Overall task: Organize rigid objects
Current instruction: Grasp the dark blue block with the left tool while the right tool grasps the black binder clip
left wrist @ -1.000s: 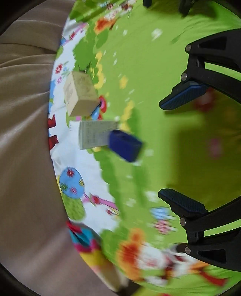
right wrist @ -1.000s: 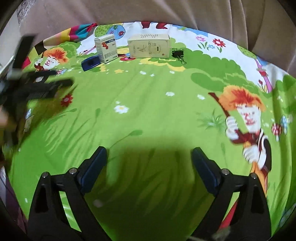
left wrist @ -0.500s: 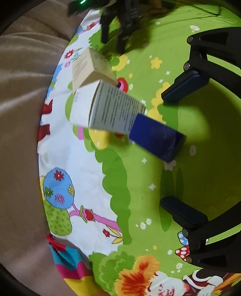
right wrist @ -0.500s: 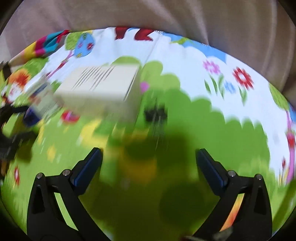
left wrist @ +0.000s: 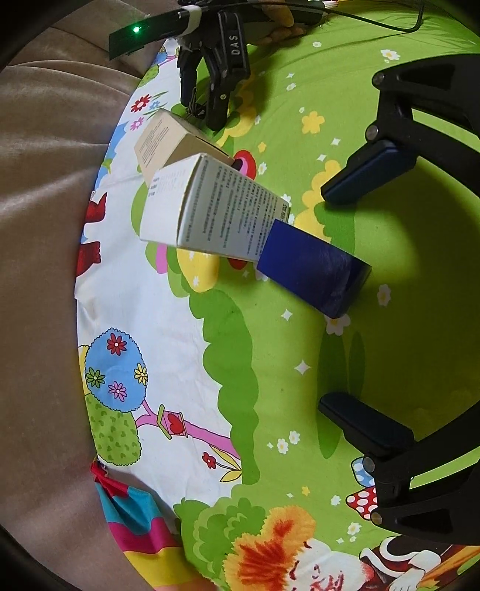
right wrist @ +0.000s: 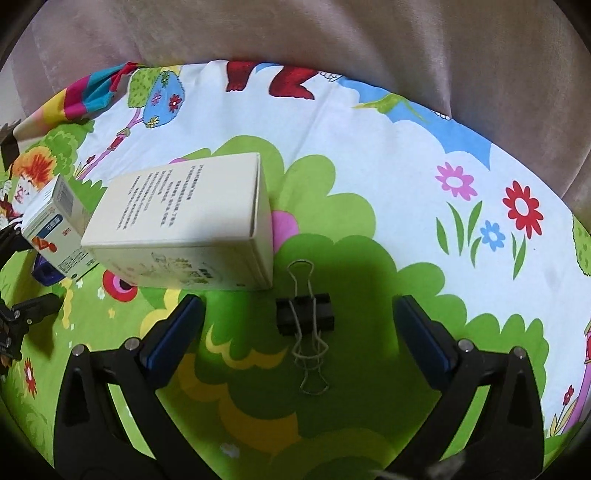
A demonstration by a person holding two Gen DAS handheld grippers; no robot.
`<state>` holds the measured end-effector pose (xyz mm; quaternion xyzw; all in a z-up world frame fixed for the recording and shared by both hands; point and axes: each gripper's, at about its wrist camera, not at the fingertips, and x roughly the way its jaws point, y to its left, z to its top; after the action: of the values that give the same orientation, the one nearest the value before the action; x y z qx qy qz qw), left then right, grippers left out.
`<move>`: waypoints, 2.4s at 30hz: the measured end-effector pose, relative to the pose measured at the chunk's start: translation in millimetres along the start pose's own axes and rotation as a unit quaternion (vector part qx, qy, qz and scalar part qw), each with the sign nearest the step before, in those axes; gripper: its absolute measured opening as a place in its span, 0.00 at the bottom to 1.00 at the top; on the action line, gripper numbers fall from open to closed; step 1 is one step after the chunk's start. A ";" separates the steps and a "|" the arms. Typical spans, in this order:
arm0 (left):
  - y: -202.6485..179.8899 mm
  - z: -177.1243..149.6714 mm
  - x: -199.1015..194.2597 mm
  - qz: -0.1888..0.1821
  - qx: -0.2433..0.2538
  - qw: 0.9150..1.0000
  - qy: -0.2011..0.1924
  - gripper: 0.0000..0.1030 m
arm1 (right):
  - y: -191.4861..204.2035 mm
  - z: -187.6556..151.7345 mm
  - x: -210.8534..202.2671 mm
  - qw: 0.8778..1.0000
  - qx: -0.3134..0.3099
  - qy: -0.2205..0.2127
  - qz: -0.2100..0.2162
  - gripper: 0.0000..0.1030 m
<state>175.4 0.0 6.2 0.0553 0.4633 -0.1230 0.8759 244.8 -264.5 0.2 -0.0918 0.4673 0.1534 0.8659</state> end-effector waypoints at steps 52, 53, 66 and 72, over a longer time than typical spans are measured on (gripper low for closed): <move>-55.5 -65.4 -47.7 -0.005 0.020 0.999 -0.036 0.30 | 25.9 -111.1 -87.4 0.995 0.072 -0.048 0.057 0.78; -53.3 -64.9 -47.1 -0.011 0.015 0.999 -0.036 0.30 | 30.3 -116.1 -90.0 0.996 0.059 -0.042 0.045 0.80; -51.4 -59.6 -41.9 0.003 0.004 0.999 -0.033 0.46 | 44.8 -119.1 -88.8 0.999 0.017 -0.033 -0.023 0.50; -64.9 -66.9 -48.8 0.017 0.025 0.999 -0.036 0.27 | 57.4 -128.7 -100.0 0.999 0.020 -0.040 -0.026 0.29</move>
<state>78.4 -40.5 9.9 0.0807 0.4270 -0.1212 0.8924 72.5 -267.8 12.7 -0.0809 0.4325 0.1250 0.8892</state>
